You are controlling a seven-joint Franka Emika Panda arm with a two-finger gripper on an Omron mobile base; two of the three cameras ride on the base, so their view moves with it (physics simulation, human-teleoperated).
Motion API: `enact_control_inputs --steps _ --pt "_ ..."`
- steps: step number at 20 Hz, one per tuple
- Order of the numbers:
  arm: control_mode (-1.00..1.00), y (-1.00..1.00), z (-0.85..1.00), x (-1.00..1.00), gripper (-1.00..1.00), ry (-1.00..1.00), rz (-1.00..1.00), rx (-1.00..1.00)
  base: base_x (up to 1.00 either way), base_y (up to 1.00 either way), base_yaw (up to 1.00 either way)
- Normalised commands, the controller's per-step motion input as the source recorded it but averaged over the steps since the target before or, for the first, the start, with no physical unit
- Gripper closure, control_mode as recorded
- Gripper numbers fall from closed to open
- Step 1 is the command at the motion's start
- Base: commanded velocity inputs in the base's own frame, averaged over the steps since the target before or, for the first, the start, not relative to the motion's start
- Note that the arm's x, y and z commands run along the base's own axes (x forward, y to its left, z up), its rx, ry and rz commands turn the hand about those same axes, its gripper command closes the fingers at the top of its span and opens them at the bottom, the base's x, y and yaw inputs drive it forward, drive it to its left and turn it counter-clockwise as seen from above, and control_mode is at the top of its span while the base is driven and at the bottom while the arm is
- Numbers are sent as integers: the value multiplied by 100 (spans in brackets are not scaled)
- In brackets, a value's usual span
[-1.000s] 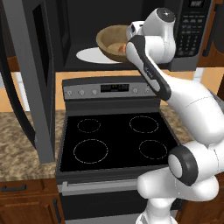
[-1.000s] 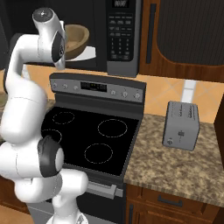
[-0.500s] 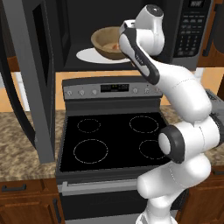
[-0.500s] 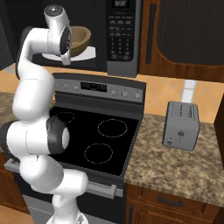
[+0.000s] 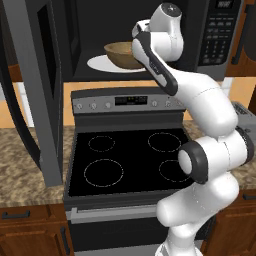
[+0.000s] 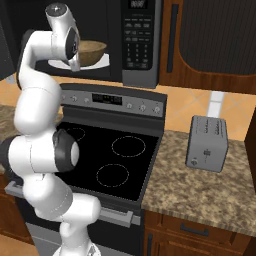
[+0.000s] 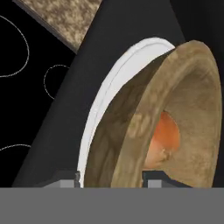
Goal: Pick the onion from the sink and place it in the bowl. Then pick the bowl and place it in the microwave. Then close the microwave door and press the start button.
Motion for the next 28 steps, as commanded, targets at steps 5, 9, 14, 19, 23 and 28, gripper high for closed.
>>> enact_control_inputs --steps 5,9,14,19,23,28 --pt "-100 -3 0 -65 -100 -17 0 0 0 0 0" --pt "-100 -3 -13 -93 -100 -2 -2 0 0 0 0" --pt "-100 -8 -37 -81 -100 0 -10 -17 0 0 0" --pt "-100 -4 -41 -65 -100 -2 -10 -35 0 0 0" --pt "-100 0 -51 -49 -100 -10 -2 -46 0 0 0" --pt "-100 1 -43 -33 -100 -2 -6 -39 0 0 0"
